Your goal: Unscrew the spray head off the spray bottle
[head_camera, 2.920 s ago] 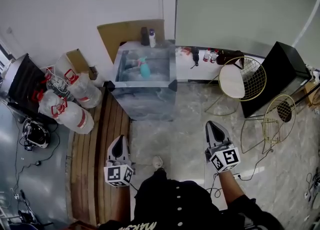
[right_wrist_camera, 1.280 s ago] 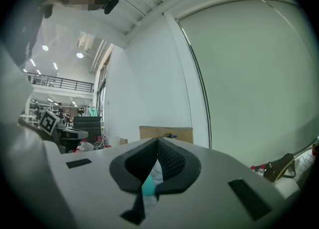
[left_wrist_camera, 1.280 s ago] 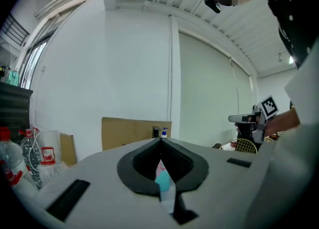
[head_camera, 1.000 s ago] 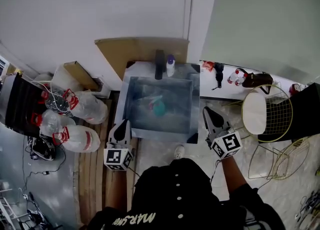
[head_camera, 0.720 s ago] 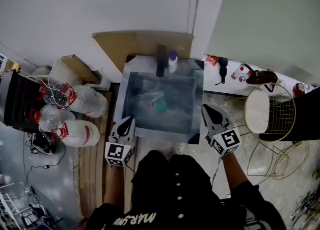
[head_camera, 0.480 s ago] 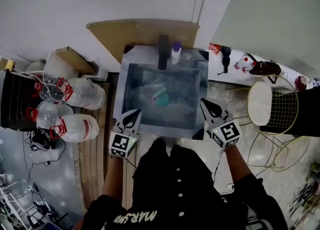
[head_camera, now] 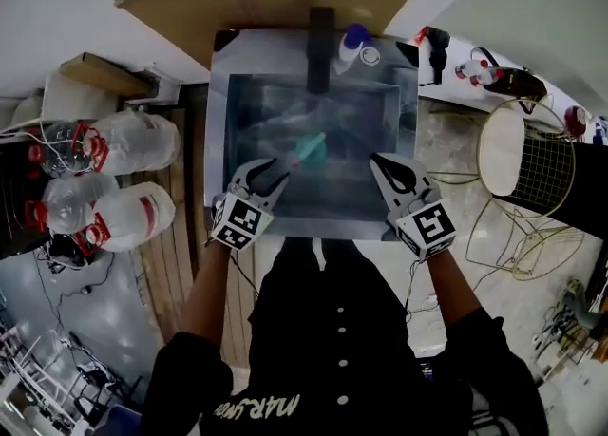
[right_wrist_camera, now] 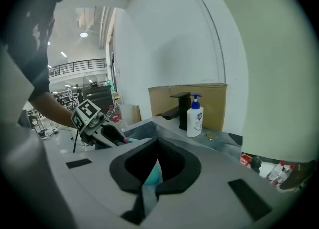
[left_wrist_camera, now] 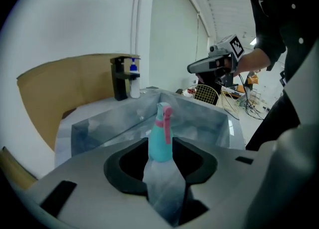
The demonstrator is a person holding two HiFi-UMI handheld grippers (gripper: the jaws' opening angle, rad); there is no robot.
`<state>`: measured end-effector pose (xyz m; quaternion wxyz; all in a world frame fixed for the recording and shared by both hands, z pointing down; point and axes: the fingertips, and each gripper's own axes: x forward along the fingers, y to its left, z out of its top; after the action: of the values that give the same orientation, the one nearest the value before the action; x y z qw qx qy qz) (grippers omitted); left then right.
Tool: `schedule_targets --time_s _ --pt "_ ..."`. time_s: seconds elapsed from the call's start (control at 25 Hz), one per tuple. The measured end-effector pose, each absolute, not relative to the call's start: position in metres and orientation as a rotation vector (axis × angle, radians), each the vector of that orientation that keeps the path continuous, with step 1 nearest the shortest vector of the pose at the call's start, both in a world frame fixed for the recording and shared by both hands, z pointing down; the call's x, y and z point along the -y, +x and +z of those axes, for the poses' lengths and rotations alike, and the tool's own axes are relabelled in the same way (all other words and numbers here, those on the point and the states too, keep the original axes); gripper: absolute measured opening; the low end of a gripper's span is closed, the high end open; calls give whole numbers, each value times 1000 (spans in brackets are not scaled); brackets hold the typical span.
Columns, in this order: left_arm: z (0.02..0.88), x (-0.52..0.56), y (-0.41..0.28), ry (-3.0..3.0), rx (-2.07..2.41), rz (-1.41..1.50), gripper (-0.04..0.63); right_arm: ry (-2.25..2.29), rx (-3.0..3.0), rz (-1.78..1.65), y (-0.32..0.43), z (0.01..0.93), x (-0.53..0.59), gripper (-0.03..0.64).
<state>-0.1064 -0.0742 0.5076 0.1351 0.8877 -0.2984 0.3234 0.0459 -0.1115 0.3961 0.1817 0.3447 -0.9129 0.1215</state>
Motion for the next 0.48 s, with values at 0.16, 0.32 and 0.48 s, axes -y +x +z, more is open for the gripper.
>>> schedule_targets --time_s 0.16,0.32,0.48 --pt "548 97 -90 2576 736 989 228 934 2575 370 32 423 136 12" --pt "580 111 -75 2565 609 1046 310 895 2566 431 22 444 154 14" --pt "600 117 -62 2582 514 1059 343 897 2579 495 8 458 160 14"
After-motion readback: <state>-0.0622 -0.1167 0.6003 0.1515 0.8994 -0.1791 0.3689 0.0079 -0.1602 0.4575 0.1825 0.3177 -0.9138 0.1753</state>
